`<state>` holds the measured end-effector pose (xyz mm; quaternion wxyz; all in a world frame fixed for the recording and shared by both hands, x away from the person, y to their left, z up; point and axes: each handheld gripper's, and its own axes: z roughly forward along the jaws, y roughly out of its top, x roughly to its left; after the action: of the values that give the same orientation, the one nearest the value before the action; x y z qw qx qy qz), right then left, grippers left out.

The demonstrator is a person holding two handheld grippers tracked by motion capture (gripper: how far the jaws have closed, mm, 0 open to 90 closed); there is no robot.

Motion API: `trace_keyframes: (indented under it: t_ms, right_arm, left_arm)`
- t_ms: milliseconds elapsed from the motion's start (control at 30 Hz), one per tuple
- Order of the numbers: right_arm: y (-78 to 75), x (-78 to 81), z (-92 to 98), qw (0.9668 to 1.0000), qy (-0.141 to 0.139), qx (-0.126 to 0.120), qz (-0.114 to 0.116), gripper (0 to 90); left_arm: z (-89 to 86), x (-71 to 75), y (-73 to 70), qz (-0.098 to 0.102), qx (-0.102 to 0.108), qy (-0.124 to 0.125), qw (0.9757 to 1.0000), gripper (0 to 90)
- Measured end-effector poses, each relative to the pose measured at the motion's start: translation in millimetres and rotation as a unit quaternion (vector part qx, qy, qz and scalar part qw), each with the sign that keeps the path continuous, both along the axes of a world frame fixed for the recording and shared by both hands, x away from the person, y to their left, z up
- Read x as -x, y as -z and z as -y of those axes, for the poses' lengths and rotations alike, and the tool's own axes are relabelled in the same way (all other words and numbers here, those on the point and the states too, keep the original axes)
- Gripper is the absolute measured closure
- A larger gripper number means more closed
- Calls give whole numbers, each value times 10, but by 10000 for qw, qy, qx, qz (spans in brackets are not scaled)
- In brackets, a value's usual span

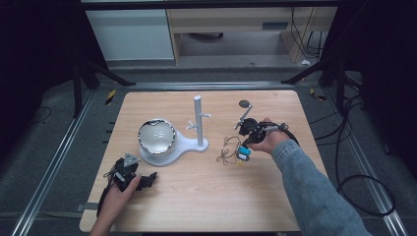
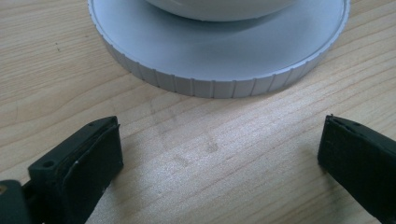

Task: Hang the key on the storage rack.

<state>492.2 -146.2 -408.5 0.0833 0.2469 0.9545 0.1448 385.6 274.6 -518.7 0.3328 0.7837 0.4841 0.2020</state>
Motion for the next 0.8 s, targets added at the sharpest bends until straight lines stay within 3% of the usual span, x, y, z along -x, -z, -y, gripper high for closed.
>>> trace_keyframes:
  t_ms: [800]
  right_arm:
    - [-275,-22,-10,9998,-80,91,169,887]
  left_arm:
    - [0,0,0,1,0,0,10000,0]
